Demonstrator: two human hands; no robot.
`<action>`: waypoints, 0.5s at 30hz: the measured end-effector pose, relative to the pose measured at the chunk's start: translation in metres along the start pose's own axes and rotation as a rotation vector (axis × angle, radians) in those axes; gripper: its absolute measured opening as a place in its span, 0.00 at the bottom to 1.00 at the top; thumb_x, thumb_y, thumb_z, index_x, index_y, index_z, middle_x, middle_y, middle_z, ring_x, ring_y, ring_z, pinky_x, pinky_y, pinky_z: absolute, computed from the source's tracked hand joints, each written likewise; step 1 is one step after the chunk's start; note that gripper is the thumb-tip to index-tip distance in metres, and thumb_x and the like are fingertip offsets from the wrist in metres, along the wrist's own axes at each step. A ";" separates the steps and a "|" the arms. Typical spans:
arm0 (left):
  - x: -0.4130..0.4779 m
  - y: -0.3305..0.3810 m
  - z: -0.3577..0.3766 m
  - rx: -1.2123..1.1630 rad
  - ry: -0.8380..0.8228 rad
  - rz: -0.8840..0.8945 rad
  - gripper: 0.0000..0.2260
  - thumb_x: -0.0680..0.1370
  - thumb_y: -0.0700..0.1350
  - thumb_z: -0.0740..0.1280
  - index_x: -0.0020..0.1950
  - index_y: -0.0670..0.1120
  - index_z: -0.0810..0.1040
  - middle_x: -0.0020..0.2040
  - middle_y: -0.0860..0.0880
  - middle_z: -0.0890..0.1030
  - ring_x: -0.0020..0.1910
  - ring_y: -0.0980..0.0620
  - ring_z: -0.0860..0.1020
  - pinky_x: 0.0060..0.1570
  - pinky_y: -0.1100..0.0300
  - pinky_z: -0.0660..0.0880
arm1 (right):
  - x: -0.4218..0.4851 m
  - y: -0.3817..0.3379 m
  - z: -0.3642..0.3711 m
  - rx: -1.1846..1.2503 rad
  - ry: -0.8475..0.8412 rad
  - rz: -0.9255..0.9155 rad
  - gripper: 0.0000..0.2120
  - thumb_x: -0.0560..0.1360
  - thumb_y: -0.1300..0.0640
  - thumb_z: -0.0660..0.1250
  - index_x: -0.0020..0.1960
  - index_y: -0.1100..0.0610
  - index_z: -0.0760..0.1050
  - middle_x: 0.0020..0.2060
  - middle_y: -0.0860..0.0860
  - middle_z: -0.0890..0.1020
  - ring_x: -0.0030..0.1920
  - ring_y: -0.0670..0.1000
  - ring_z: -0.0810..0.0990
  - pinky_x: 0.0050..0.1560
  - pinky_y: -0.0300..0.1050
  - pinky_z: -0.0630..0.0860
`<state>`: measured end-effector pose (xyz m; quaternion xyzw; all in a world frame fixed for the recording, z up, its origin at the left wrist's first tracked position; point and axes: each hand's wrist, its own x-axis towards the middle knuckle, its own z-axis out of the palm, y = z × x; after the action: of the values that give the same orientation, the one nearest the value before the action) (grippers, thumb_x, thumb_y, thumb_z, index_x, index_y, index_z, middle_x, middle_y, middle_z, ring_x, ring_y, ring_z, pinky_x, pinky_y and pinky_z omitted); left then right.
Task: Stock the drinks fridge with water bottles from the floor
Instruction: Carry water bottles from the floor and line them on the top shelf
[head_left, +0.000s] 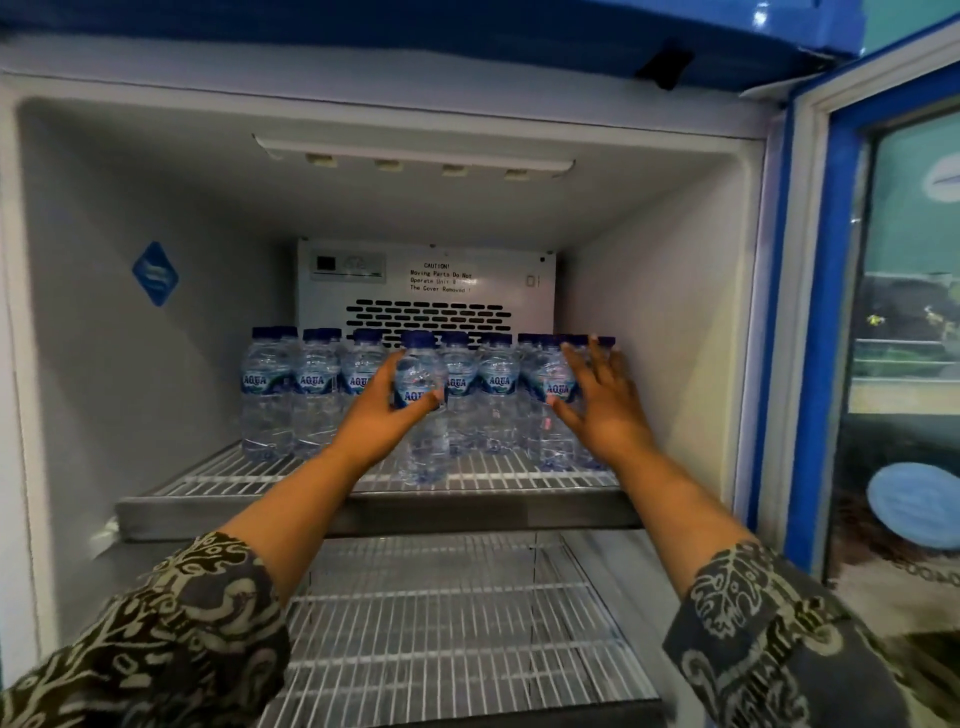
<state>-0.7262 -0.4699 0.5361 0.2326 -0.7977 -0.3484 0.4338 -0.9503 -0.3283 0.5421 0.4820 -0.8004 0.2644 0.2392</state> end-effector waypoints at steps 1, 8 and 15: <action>-0.001 0.001 -0.001 -0.016 -0.027 -0.014 0.35 0.75 0.51 0.68 0.76 0.56 0.51 0.75 0.46 0.61 0.71 0.43 0.65 0.68 0.48 0.64 | -0.003 0.002 0.003 0.006 0.001 0.001 0.34 0.78 0.41 0.58 0.77 0.46 0.44 0.77 0.51 0.42 0.76 0.58 0.37 0.76 0.56 0.43; 0.005 0.011 -0.007 0.037 -0.097 -0.126 0.40 0.71 0.45 0.73 0.76 0.55 0.53 0.72 0.42 0.64 0.65 0.40 0.70 0.64 0.43 0.71 | -0.002 0.005 0.009 0.229 0.090 0.029 0.33 0.78 0.44 0.60 0.77 0.47 0.47 0.77 0.50 0.43 0.76 0.57 0.39 0.75 0.53 0.42; 0.015 0.031 0.027 0.075 -0.114 -0.073 0.39 0.72 0.41 0.73 0.76 0.51 0.54 0.68 0.40 0.68 0.62 0.39 0.73 0.62 0.46 0.73 | -0.002 0.006 0.010 0.376 0.133 0.110 0.32 0.78 0.44 0.59 0.77 0.47 0.48 0.77 0.48 0.43 0.77 0.55 0.41 0.75 0.51 0.47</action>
<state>-0.7594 -0.4503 0.5576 0.2574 -0.8246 -0.3466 0.3656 -0.9565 -0.3310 0.5327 0.4553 -0.7443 0.4532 0.1825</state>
